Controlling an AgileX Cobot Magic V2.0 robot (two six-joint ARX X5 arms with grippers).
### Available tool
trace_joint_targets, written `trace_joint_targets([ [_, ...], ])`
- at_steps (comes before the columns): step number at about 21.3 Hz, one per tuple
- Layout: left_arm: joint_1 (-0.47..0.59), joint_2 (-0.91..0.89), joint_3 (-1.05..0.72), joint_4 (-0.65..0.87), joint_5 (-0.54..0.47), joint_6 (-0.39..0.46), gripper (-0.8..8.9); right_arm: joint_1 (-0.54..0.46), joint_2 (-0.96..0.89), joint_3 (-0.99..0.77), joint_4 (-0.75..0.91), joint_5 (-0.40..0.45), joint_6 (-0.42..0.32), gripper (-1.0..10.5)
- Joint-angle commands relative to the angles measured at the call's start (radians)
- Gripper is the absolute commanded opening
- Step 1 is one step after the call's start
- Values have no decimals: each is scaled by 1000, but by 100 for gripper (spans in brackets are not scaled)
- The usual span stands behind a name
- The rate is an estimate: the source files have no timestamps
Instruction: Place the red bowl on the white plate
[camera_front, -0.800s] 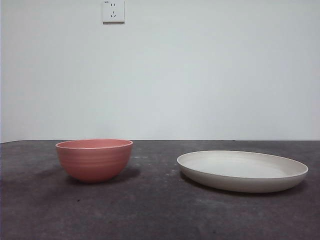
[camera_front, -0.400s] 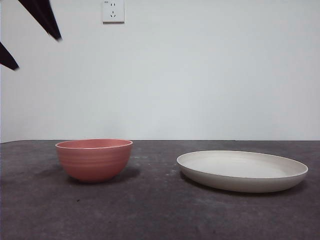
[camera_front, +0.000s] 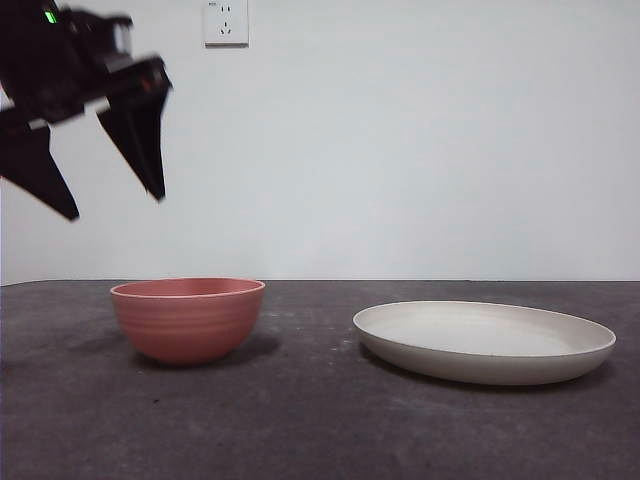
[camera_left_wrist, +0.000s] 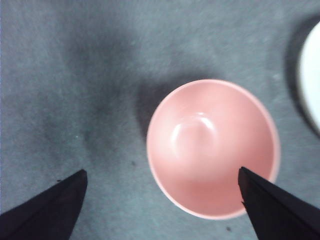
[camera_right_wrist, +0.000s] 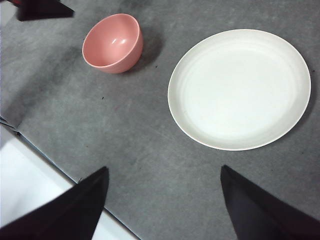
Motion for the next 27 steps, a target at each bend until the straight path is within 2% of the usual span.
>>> trace_joint_targets([
  [1,-6,68,21,27,-13,20,485,4,8,18,10,0,-8,355],
  [3,-6,116,21,44,-14,26,458,4,8,18,10,0,-8,355],
  [9,-8,213,21,71,-34,34,457,4,8,18,10,0,-8,355],
  [13,-12,222,21,89,-43,33,301,4,8,18,10,0,-8,355],
  [22,-15,248,21,87,-43,16,298,4,8,18,10,0,-8,355],
  [23,-18,248,21,91,-43,16,268,4,8,18,10,0,-8,355],
  [27,-21,248,21,101,-43,15,47,4,8,18,10,0,-8,355],
])
